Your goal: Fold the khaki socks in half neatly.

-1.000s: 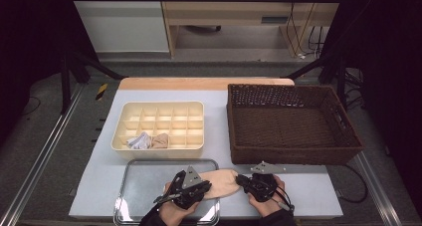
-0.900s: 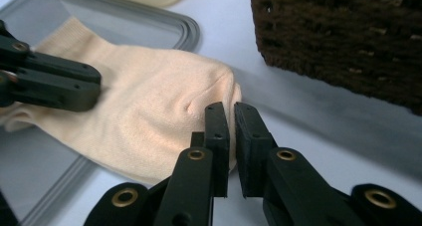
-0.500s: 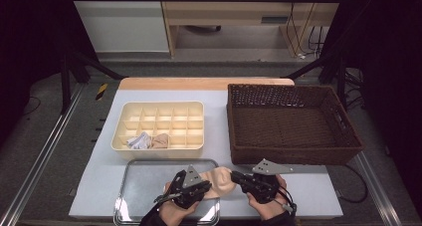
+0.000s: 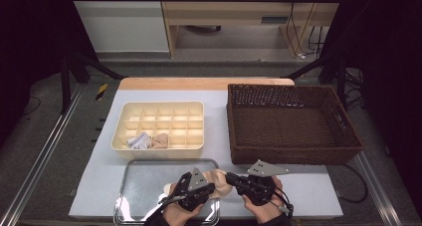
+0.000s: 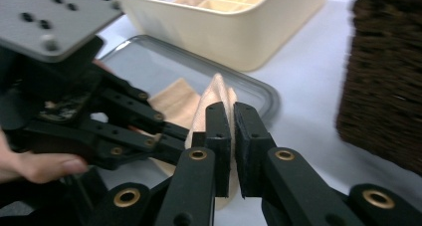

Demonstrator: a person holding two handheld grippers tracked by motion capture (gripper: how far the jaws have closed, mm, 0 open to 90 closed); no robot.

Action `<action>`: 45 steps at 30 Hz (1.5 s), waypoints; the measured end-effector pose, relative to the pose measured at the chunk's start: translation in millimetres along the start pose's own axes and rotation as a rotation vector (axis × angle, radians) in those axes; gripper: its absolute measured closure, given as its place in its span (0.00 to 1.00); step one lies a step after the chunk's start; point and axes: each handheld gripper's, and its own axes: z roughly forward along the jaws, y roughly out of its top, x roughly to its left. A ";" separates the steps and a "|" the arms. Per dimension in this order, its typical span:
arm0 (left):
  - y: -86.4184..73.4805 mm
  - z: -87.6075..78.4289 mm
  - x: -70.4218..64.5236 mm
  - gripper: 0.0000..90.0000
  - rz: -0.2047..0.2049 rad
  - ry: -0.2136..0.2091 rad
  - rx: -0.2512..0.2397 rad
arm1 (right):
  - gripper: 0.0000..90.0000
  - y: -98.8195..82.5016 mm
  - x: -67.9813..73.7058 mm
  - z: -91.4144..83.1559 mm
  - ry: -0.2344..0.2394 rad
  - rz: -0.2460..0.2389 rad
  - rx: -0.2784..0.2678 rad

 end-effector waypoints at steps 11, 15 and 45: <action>-10.3 -49.3 28.5 0.98 -0.070 0.049 -0.055 | 0.96 4.6 4.1 3.3 0.017 0.005 0.002; -28.8 -72.4 44.5 0.99 -0.094 0.118 -0.051 | 0.96 7.9 7.4 6.6 0.029 0.008 -0.001; -54.8 -69.5 40.5 0.99 -0.090 0.122 -0.002 | 0.95 -1.4 52.9 91.0 0.112 -0.071 0.163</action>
